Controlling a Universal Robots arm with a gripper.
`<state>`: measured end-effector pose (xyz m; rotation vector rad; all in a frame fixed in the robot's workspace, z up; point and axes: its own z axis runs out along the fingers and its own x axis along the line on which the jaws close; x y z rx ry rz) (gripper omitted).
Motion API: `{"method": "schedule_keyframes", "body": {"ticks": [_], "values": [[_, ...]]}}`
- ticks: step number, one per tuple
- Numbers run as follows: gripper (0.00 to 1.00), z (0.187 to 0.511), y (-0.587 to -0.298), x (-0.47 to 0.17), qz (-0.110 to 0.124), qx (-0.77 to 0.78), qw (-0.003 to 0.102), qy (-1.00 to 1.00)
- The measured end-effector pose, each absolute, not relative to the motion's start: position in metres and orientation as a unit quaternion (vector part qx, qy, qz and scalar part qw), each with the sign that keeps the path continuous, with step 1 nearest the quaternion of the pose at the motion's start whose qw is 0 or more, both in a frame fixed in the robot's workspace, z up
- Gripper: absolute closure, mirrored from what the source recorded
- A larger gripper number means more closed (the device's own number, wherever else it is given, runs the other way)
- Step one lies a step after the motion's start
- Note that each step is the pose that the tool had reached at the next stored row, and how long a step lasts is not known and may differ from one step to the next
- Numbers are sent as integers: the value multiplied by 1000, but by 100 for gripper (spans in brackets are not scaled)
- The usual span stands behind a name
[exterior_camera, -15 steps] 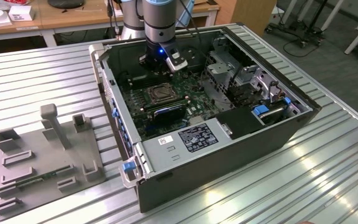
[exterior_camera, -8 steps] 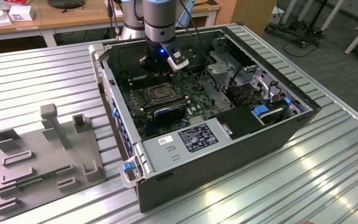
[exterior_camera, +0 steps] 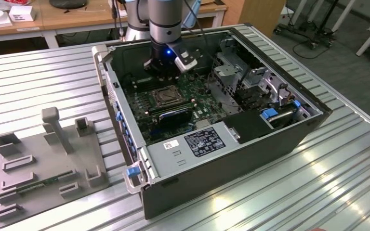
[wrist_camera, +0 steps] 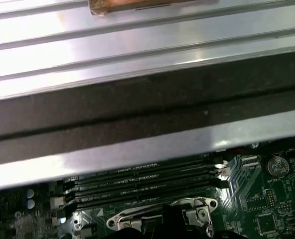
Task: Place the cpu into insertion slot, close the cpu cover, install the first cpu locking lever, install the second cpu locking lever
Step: 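Install the first cpu locking lever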
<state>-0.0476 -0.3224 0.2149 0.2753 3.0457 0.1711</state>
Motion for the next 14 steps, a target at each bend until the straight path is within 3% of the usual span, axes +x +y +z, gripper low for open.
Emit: {"method": "schedule_keyframes", "body": {"ticks": [6,14], "values": [[89,215,-322,-48,26,66,28,997],[89,215,-323,-46,27,53,27,998]]}}
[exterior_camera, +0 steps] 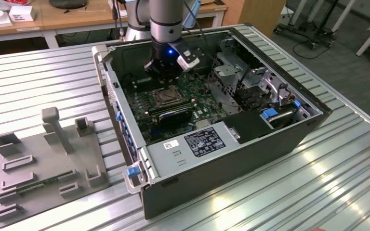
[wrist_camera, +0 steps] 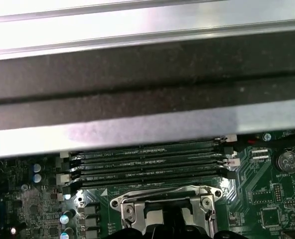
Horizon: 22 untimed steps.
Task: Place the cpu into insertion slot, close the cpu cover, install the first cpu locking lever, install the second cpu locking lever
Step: 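Install the first cpu locking lever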
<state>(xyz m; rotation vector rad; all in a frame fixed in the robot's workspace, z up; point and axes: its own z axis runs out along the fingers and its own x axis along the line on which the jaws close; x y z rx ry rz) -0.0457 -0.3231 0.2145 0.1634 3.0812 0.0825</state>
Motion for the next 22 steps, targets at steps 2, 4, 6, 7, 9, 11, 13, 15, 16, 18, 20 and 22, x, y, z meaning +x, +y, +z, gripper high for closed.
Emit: {"method": "schedule_keyframes", "body": {"ticks": [2,4,6,7,9,11,13,15,16,18,20,22], "values": [[89,215,-324,-46,26,52,27,998],[89,215,-327,-46,25,52,27,998],[89,215,-331,-46,25,51,28,998],[89,215,-333,-46,24,51,28,998],[89,215,-337,-46,24,51,28,998],[89,215,-340,-46,23,51,28,998],[89,215,-340,-46,23,51,28,998],[89,215,-340,-46,23,51,28,998],[89,216,-341,-46,23,51,28,998],[89,217,-341,-45,23,51,28,998],[89,219,-341,-45,23,51,28,998],[89,221,-341,-45,23,51,28,998]]}}
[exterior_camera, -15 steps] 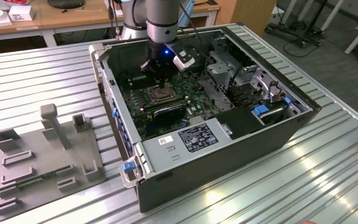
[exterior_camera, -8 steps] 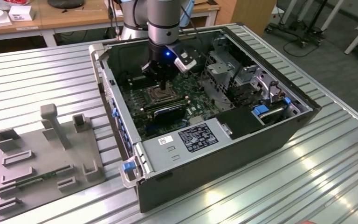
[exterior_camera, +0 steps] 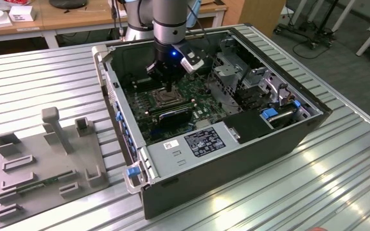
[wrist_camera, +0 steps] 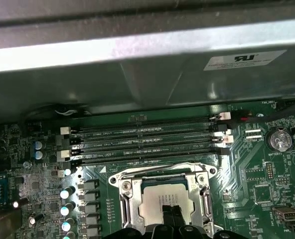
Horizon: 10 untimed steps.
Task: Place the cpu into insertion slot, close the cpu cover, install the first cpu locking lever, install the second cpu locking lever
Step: 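Install the first cpu locking lever, then install the second cpu locking lever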
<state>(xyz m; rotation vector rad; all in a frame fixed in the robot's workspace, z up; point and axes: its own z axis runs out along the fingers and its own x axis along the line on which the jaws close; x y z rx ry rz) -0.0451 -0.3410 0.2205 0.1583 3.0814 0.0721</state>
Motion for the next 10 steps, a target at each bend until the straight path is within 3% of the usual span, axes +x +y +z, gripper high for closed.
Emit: {"method": "schedule_keyframes", "body": {"ticks": [10], "values": [[89,221,-342,-45,23,50,28,998]]}}
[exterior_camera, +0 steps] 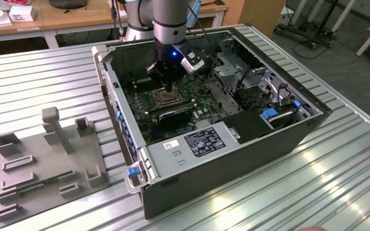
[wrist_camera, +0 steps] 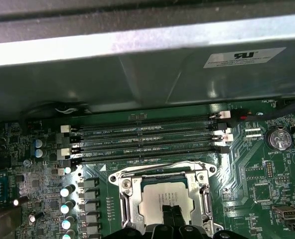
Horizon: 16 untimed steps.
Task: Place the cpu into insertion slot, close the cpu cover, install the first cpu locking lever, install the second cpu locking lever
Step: 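Install the second cpu locking lever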
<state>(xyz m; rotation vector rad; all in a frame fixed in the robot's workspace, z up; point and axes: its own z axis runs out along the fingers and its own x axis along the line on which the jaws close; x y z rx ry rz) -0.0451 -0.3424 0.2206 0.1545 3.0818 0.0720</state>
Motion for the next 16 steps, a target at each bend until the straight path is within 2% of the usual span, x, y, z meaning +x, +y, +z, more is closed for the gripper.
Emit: {"method": "schedule_keyframes", "body": {"ticks": [9,16], "values": [[89,221,-343,-45,23,50,27,998],[89,237,-342,-45,23,50,28,998]]}}
